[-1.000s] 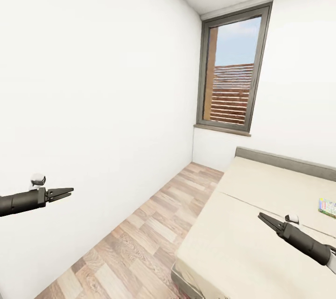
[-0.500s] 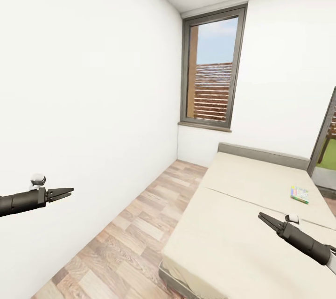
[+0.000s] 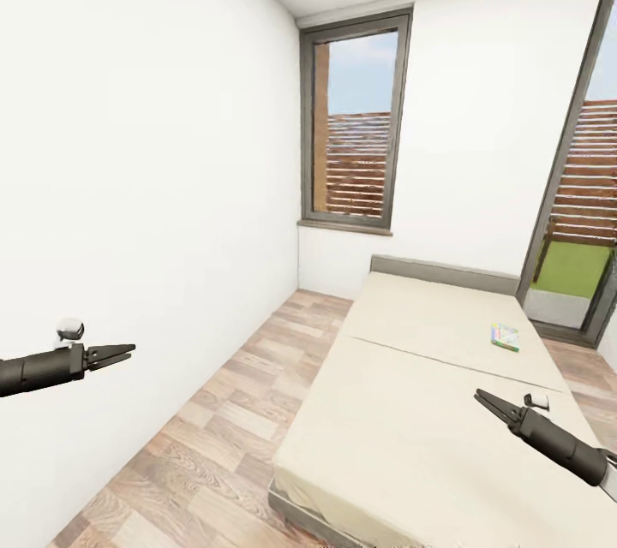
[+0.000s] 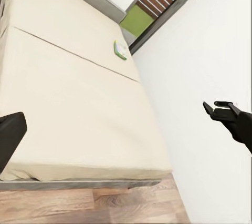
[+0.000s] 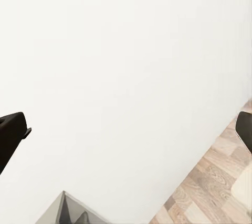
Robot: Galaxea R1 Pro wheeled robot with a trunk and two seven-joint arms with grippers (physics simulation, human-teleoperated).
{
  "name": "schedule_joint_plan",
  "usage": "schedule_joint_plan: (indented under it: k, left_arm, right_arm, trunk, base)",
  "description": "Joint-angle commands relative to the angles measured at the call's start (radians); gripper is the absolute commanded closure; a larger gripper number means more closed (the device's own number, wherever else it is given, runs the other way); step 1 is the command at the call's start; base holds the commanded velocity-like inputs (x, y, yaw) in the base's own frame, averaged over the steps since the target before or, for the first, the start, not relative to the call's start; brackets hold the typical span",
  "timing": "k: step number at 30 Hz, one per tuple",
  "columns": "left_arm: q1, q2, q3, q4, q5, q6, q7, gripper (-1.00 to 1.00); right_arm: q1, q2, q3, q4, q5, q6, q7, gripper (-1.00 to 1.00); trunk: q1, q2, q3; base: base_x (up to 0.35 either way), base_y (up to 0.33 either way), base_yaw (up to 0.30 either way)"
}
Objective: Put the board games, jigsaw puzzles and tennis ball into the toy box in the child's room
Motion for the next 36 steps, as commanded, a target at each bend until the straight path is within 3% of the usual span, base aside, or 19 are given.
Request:
schedule_joint_plan:
  k: [1,36]
  left_arm:
    - [0.0,-0.001,0.001,-0.001,-0.006,0.01,-0.007,-1.0]
    - [0.0,-0.01,0.001,0.001,-0.008,0.01,-0.007,-1.0]
  right_arm:
    - [-0.001,0.0,-0.005,0.001,0.004,0.011,0.003,-1.0]
    - [-0.001,0.0,-0.005,0.001,0.004,0.011,0.003,-1.0]
  trunk:
    - [0.0,-0.001,-0.001]
    - [0.0,-0.001,-0.025]
  base:
    - [0.0,0.0,-0.246]
    - [0.0,0.0,-0.25]
